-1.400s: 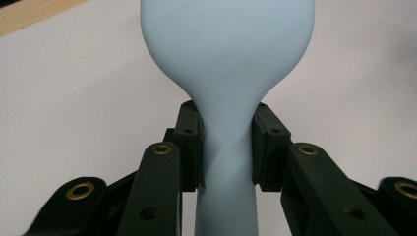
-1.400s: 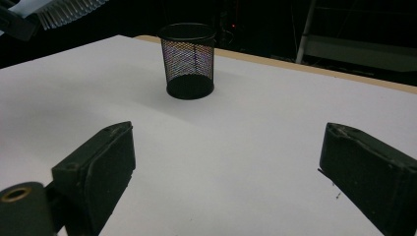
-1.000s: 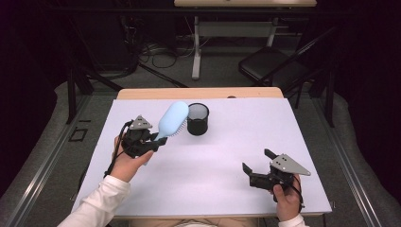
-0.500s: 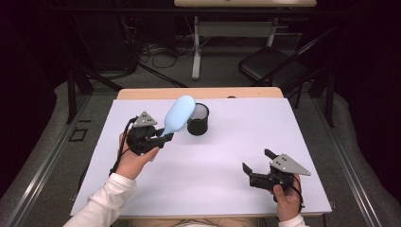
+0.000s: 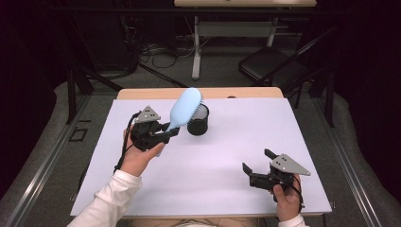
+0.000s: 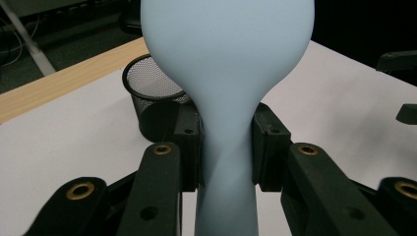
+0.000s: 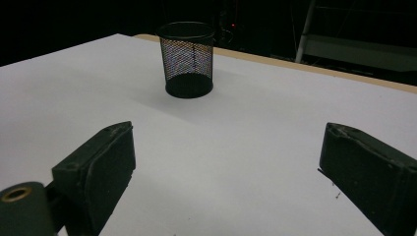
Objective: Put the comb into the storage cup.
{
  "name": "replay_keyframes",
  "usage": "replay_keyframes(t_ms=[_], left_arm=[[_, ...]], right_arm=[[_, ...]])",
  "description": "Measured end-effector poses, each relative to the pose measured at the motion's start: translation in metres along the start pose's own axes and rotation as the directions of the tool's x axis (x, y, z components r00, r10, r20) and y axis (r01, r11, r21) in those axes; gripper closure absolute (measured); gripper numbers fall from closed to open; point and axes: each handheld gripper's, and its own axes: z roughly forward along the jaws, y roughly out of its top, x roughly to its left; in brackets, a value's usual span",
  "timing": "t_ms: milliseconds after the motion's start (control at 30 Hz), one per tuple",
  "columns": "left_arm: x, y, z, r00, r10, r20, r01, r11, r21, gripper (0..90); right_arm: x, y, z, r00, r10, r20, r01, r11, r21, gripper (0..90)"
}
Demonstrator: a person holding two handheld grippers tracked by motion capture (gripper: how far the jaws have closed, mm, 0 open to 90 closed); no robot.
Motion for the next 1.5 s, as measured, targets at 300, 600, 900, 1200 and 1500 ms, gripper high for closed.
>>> replay_keyframes(t_ms=[300, 600, 900, 1200, 1500], left_arm=[[-0.007, 0.008, 0.008, 0.9999, 0.011, 0.013, -0.011, 0.9995, -0.03, 69.6], [-0.013, 0.011, 0.018, 0.9995, 0.026, 0.015, -0.025, 0.9979, -0.06, 69.5], [-0.012, 0.013, 0.024, 0.9997, 0.022, -0.007, -0.023, 0.996, -0.086, 69.5], [-0.009, 0.012, 0.028, 0.9991, 0.007, -0.042, -0.012, 0.9941, -0.108, 69.6], [-0.009, 0.011, 0.036, 0.9954, 0.013, -0.095, -0.024, 0.9923, -0.122, 69.5]], right_arm=[[0.0, 0.0, 0.0, 1.0, 0.001, 0.0, -0.001, 1.0, 0.0, 6.3], [0.0, 0.0, 0.0, 1.0, 0.001, 0.0, -0.001, 1.0, 0.002, 6.3], [0.0, 0.0, 0.0, 1.0, 0.002, 0.0, -0.002, 1.0, 0.007, 6.3], [-0.001, 0.0, 0.001, 1.0, 0.005, -0.003, -0.005, 1.0, 0.011, 6.3], [-0.002, 0.0, 0.002, 1.0, 0.005, -0.001, -0.005, 1.0, 0.014, 6.3]])
